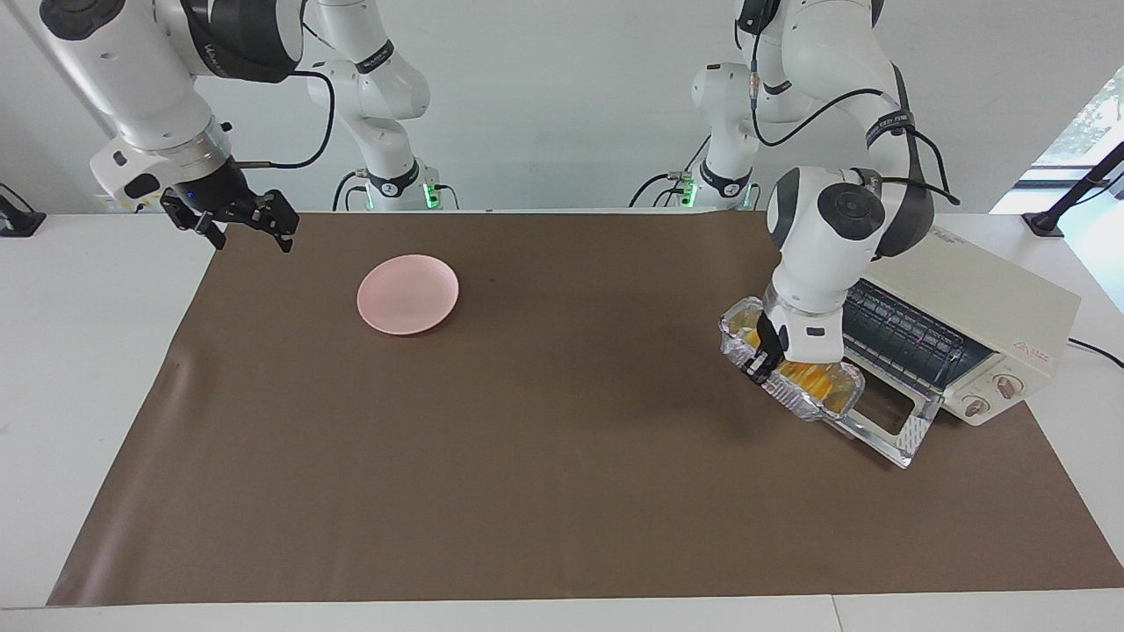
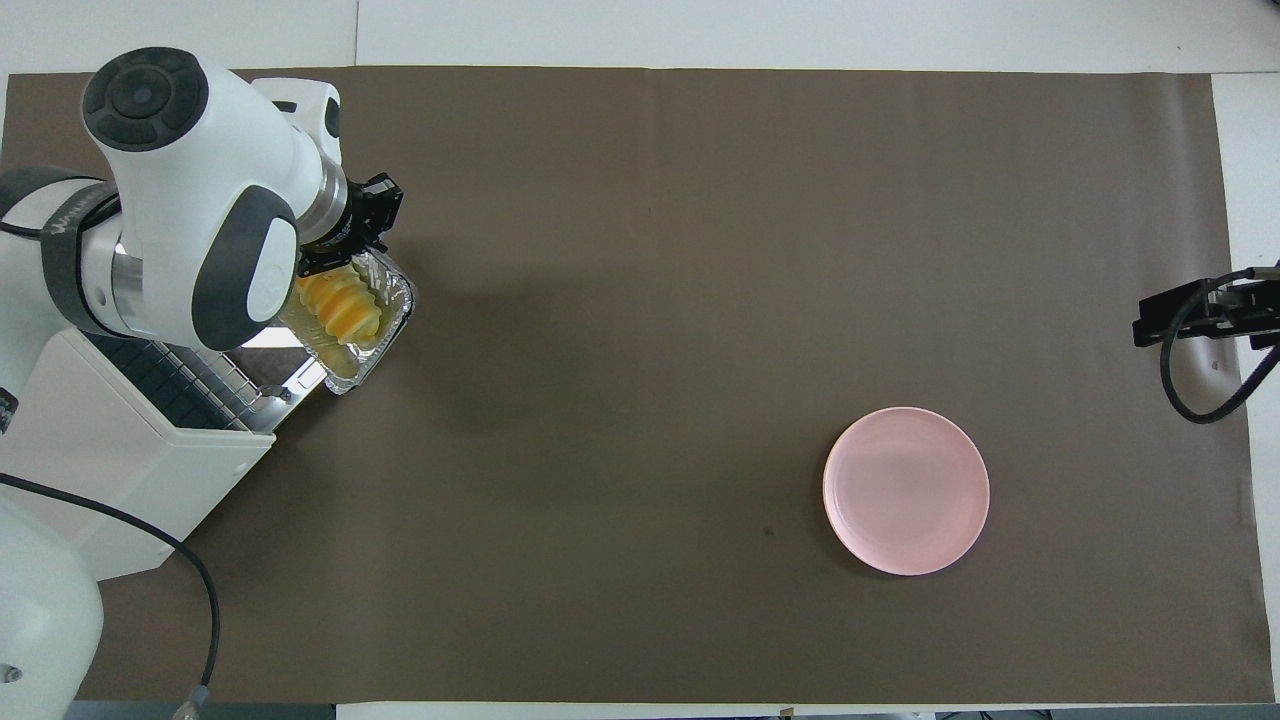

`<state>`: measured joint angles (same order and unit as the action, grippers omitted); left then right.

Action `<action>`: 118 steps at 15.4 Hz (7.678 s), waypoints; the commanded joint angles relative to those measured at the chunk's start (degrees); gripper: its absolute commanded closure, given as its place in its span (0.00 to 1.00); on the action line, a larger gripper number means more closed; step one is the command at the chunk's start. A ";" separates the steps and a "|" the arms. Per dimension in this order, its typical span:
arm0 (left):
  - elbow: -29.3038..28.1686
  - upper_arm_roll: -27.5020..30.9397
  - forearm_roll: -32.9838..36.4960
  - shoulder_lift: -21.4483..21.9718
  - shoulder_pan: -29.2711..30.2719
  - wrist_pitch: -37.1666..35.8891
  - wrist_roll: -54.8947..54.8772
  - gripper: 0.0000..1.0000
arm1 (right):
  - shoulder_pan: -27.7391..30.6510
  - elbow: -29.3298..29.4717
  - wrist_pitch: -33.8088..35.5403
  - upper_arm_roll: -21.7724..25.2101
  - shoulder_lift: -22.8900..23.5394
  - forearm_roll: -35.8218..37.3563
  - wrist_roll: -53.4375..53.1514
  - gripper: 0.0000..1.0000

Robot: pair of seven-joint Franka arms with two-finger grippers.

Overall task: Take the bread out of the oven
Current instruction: 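Carry the foil tray across and set it down beside the pink plate, then retract the left gripper to the oven while the right gripper grasps the tray, then slide the foil tray with the right gripper farther from the robot, then grasp the yellow bread slices in the tray with the right gripper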

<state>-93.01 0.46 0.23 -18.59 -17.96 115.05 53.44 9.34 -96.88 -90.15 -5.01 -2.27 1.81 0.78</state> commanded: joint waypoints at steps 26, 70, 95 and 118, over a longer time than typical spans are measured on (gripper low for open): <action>20.50 -0.37 14.27 -20.96 -34.07 -4.66 -6.77 1.00 | 0.50 -1.03 0.15 -0.44 -0.98 0.38 0.98 0.00; 6.79 -0.63 -1.02 15.06 11.88 -31.90 -49.05 0.00 | -29.38 -22.21 -42.11 -1.32 13.34 -6.30 -29.68 0.00; 0.55 -2.83 -0.85 20.26 13.13 -32.17 -49.40 0.00 | -12.35 -19.84 -42.74 -1.32 14.75 -9.81 -9.97 1.00; 0.55 -2.83 -0.85 20.26 13.13 -32.17 -49.40 0.00 | -8.36 -15.80 -34.73 -1.32 13.96 -7.09 -1.99 0.00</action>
<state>-90.66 -2.48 -0.04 0.00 -4.93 81.71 4.21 2.31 -112.39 -124.27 -6.11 11.34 -6.42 1.94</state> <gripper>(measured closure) 0.000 0.093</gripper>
